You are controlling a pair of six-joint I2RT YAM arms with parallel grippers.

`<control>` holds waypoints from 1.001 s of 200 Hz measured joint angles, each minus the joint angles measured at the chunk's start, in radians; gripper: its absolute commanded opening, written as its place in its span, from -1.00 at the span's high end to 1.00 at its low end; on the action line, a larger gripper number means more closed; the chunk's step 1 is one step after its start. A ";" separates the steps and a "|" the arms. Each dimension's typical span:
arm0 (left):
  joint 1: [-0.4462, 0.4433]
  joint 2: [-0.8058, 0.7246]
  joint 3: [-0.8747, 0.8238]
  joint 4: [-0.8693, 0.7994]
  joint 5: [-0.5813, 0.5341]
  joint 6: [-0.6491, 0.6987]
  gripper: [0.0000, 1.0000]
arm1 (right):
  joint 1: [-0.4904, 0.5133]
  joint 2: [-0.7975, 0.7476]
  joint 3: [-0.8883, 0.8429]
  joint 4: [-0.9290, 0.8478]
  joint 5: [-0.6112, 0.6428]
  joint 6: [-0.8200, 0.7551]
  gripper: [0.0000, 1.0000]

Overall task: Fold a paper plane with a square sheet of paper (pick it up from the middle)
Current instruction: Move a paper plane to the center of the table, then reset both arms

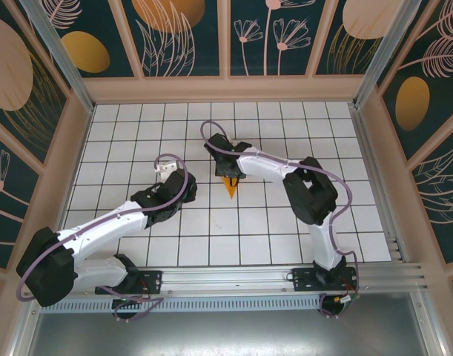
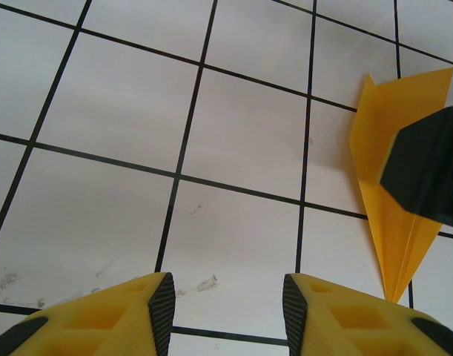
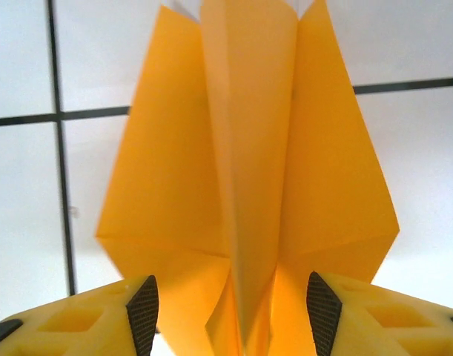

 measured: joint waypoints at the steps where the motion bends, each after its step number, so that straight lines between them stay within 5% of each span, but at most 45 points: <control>1: 0.000 0.000 0.000 0.000 0.000 0.000 0.06 | 0.000 -0.002 0.000 0.000 0.000 0.000 -0.18; 74: 0.000 -0.005 0.000 0.000 -0.017 0.000 0.05 | 0.031 -0.217 -0.133 0.063 0.130 0.001 -0.18; 131: 0.000 -0.062 -0.005 0.001 -0.084 0.020 -0.07 | 0.083 -0.700 -0.524 0.270 0.503 0.012 -0.30; 166: 0.001 -0.137 -0.039 0.016 -0.138 0.050 -0.51 | 0.011 -0.868 -0.736 0.332 0.753 0.031 -0.49; 178: 0.001 -0.168 -0.055 0.022 -0.161 0.067 -0.76 | -0.037 -0.869 -0.801 0.338 0.816 0.031 -0.96; 200: 0.001 -0.216 -0.079 0.032 -0.210 0.082 -0.97 | -0.106 -0.838 -0.888 0.330 0.901 0.031 -0.97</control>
